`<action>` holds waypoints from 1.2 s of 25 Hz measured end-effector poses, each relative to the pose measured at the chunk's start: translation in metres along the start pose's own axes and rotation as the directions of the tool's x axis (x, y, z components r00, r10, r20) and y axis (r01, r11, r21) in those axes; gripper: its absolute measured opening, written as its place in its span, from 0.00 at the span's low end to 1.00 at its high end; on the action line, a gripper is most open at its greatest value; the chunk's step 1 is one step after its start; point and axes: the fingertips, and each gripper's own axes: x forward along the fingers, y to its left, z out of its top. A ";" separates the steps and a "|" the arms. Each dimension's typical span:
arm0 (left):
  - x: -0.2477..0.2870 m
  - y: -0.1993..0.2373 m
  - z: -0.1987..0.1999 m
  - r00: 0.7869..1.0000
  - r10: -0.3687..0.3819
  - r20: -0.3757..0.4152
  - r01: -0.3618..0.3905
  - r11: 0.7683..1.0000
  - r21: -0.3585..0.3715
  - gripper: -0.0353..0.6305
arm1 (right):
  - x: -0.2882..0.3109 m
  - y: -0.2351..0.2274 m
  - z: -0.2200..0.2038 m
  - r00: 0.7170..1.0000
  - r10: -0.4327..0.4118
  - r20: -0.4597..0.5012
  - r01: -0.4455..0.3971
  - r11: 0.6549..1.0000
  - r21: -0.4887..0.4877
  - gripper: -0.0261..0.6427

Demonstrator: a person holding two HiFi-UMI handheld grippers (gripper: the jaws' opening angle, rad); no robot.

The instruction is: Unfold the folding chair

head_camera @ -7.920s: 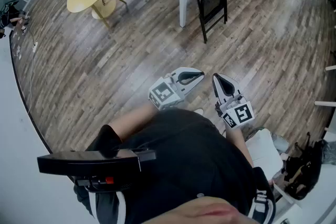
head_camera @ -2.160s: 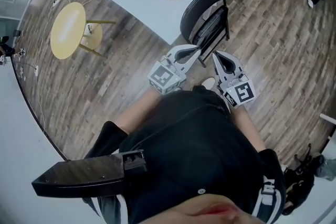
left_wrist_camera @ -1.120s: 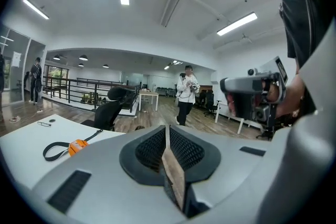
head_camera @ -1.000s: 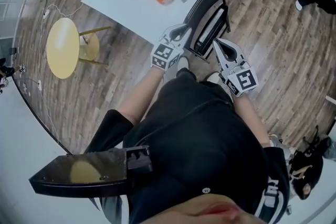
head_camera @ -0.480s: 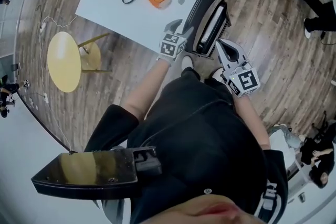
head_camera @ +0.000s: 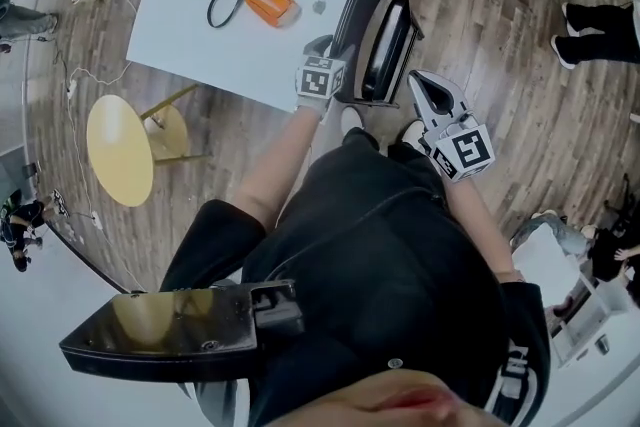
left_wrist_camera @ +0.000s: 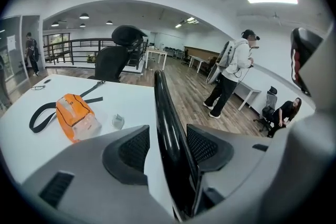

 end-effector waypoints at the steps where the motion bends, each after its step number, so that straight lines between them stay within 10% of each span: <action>1: 0.002 0.001 -0.001 1.000 0.003 -0.007 -0.003 1.000 -0.004 0.38 | -0.001 -0.001 0.001 1.000 -0.005 -0.001 0.005 1.000 -0.003 0.05; 20: 0.004 -0.005 0.005 0.999 0.021 -0.047 -0.026 0.994 -0.106 0.23 | -0.043 -0.011 -0.022 0.993 -0.119 -0.005 0.119 0.991 0.057 0.05; 30: 0.008 -0.075 0.017 0.999 0.014 -0.038 -0.018 0.995 -0.095 0.21 | -0.051 -0.049 -0.101 0.964 -0.206 -0.169 0.241 0.946 0.217 0.05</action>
